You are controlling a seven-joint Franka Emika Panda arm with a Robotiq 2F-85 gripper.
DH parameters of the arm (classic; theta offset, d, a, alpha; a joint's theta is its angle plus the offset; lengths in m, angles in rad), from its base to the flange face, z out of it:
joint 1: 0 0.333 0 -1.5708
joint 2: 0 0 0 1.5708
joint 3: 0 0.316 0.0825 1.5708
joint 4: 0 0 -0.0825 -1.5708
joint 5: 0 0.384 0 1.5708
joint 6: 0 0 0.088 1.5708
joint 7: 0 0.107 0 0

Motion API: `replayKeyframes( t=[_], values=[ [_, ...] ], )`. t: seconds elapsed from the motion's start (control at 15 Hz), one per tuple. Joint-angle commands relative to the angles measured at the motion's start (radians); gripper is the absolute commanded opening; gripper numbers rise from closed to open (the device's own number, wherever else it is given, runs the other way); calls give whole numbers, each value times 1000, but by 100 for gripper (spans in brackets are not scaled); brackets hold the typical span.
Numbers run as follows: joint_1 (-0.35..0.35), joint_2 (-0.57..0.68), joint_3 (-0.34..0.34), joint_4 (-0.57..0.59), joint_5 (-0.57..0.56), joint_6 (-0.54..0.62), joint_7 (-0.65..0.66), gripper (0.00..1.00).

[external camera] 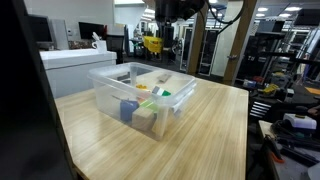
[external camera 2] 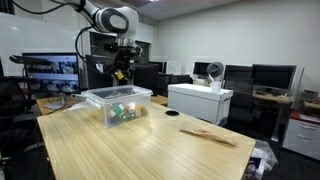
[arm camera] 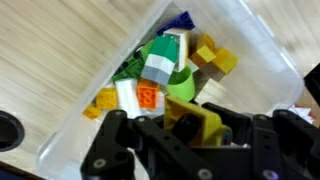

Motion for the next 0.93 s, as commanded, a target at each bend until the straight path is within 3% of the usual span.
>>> replayKeyframes(
  t=[0.0, 0.6, 0.87],
  values=[
    [61, -106, -28, -131, 1, -16, -61, 43],
    [91, -103, -88, -148, -5, -2, -65, 100],
    [80, -97, -115, -121, 39, 73, -64, 100]
  ],
)
